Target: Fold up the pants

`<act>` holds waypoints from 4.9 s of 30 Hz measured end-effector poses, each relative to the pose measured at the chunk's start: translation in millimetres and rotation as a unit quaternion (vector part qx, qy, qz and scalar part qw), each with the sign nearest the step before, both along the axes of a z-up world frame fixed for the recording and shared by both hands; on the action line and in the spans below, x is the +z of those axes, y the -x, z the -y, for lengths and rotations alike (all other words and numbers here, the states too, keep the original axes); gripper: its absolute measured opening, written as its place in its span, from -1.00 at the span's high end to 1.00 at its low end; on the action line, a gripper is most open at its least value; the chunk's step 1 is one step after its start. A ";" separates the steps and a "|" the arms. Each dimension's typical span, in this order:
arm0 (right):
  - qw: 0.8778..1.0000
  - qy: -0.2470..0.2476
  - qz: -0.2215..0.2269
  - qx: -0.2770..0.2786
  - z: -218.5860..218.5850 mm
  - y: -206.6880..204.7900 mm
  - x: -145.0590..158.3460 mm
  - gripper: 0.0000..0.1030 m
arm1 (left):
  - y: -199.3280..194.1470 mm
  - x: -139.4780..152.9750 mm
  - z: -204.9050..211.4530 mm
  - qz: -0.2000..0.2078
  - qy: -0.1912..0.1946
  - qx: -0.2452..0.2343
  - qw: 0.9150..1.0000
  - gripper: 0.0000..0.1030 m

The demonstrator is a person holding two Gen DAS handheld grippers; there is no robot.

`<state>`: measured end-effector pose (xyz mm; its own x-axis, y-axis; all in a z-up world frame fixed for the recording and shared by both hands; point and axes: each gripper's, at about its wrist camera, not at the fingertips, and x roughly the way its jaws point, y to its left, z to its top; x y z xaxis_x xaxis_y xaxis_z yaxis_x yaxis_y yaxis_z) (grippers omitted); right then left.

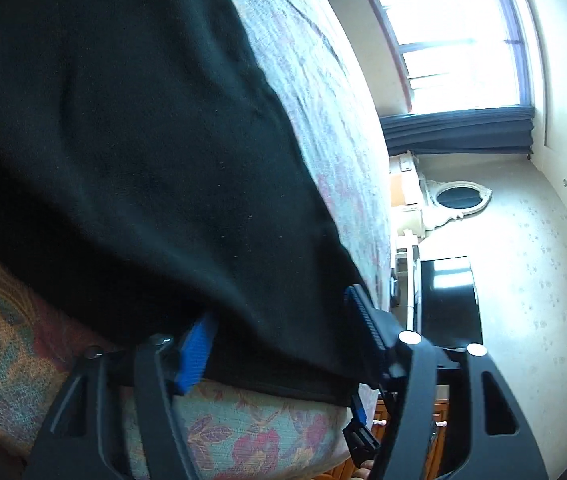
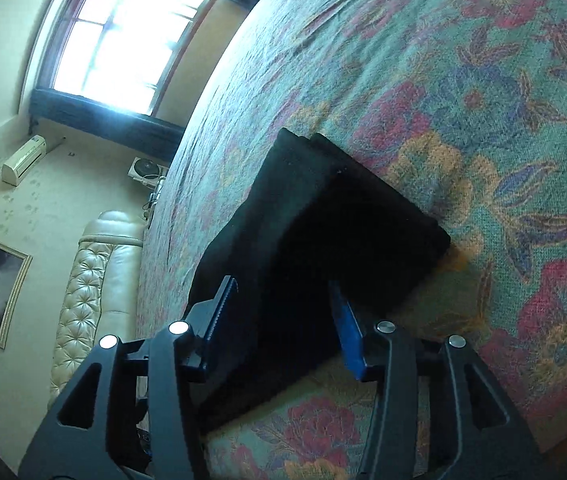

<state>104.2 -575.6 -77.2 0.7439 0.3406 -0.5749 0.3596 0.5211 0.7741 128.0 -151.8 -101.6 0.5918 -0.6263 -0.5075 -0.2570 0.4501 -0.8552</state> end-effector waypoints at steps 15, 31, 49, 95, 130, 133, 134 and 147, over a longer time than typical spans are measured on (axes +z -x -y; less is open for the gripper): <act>0.998 0.005 0.056 -0.012 -8.3 -21.1 6.2 0.87 | 8.9 -1.7 -15.1 0.005 -0.014 -0.011 1.000 0.86; 1.000 0.009 0.007 -0.019 15.6 17.9 -31.3 0.88 | 26.7 -16.2 -17.4 -0.004 -0.052 -0.046 0.998 0.86; 0.999 0.038 -0.034 -0.010 58.2 23.1 -2.1 -0.21 | 49.9 12.1 -93.0 0.063 -0.087 -0.006 0.994 0.27; 0.956 0.100 -0.107 0.254 39.7 -66.5 15.0 0.65 | 37.8 61.0 -132.1 0.099 -0.378 -0.111 0.914 -0.67; 0.938 0.285 -0.098 0.173 -83.7 -56.0 103.9 0.65 | 40.8 48.9 -185.0 0.083 -0.431 -0.081 0.895 -0.67; 0.937 0.284 -0.088 0.184 -101.9 -57.7 110.9 0.65 | 40.9 48.7 -187.2 0.079 -0.430 -0.076 0.896 -0.67; 0.935 0.289 -0.085 0.187 -108.5 -58.7 113.3 0.65 | 40.6 48.6 -188.0 0.077 -0.431 -0.074 0.896 -0.67; 0.924 0.299 -0.064 0.229 -194.5 -70.9 124.3 0.65 | 36.8 46.3 -201.8 0.060 -0.446 -0.052 0.892 -0.67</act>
